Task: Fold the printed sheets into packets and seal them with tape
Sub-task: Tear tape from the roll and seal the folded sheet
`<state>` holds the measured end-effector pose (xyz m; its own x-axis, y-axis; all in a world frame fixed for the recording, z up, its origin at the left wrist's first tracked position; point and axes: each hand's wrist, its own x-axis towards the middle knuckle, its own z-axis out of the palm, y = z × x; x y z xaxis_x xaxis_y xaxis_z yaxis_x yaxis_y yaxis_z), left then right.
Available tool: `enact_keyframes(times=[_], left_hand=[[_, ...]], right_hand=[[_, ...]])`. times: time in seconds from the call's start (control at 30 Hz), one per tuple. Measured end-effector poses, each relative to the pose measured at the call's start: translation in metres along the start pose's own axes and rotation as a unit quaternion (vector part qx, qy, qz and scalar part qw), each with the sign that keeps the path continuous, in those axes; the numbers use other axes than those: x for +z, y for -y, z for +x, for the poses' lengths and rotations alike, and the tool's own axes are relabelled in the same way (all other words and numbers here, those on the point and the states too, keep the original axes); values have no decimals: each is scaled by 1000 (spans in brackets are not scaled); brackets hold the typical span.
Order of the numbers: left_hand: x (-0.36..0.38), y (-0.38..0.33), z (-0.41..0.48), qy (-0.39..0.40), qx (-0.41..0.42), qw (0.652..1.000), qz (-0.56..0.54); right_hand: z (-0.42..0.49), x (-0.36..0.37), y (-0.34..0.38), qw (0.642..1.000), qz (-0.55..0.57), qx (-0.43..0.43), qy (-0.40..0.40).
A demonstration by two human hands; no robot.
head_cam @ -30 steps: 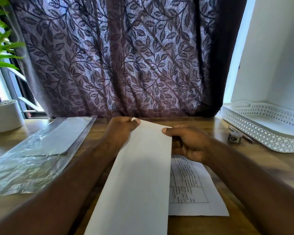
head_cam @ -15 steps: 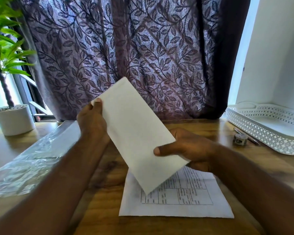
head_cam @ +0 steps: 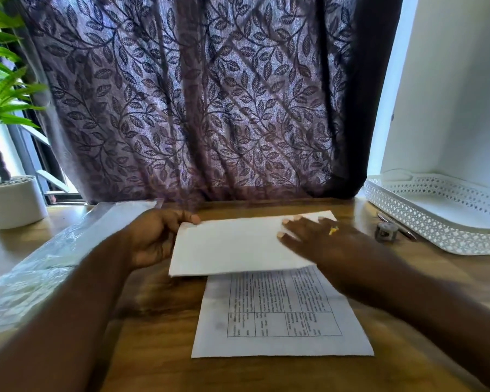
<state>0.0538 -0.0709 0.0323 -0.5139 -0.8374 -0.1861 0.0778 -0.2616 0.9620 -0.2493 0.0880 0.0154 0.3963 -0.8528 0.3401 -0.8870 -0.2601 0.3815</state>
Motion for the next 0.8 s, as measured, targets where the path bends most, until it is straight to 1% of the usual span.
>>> enact_keyframes(times=[0.03,0.1,0.13,0.17,0.2,0.23,0.27,0.3,0.33,0.37,0.4,0.47,0.53,0.57,0.6,0.67,0.7,0.73,0.77,0.8], left_hand=[[-1,1,-2,14,-6,1000,9],[-4,4,0,43,8,997,70],[-6,7,3,51,16,991,124],[-7,10,8,58,20,979,197],[-7,12,12,56,26,957,283],[-5,12,14,55,37,933,355],[-4,13,16,58,47,913,400],[-5,12,18,61,57,903,421],[-5,10,17,66,63,895,437],[-5,8,17,71,68,884,458],[-4,5,15,77,66,865,491],[-1,3,14,92,51,822,560],[4,3,14,103,36,783,612],[6,2,12,102,47,774,624],[9,0,11,88,78,766,632],[12,-2,14,26,187,750,634],[18,-2,15,-2,226,747,625],[29,-2,14,-21,240,754,611],[43,1,13,-26,246,766,594],[58,5,14,-8,253,776,578]], right_hand=[[-6,0,4,999,-10,-18,33],[-14,0,11,996,17,-55,72],[-15,-2,13,994,24,-57,85],[-17,-7,15,991,28,-50,118],[-18,-8,15,991,13,-53,123],[-18,-13,14,982,34,-44,180],[-18,-12,13,977,53,-52,198],[-20,-9,10,966,85,-57,238],[-20,-8,9,958,125,-53,252],[-20,-5,7,953,148,-47,259],[-19,-4,6,950,173,-41,258],[-17,-5,6,944,221,-31,242],[-18,-6,6,930,278,-4,242],[-18,-5,3,924,309,18,226],[-17,-4,-1,920,337,46,194],[-17,4,-19,926,350,121,76],[-19,12,-33,927,334,169,4],[-21,20,-49,924,302,227,-59],[-23,26,-65,915,260,292,-100],[-25,31,-80,902,218,354,-117]])
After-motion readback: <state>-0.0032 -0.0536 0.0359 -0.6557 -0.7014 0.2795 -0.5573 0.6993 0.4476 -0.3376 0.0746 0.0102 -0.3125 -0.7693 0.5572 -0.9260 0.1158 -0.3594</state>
